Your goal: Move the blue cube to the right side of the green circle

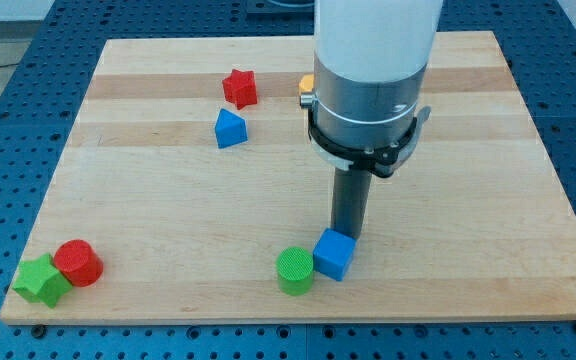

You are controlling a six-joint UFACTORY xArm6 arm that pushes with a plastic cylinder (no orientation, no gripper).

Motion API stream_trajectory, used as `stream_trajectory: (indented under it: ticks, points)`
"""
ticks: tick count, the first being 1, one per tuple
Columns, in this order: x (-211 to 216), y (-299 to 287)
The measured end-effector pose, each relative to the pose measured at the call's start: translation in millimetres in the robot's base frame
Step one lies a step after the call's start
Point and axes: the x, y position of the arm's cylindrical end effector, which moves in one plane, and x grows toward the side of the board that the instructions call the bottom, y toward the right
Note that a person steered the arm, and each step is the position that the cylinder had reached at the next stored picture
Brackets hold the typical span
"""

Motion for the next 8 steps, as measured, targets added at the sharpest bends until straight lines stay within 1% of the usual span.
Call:
stream_trajectory:
  ticks: [2,3,6,7,8]
  points:
    - [0.6,0.0]
    - [-30.5,-20.3]
    - [-114.4,-182.0]
    - [-149.0,-186.8]
    - [-174.3,-132.9]
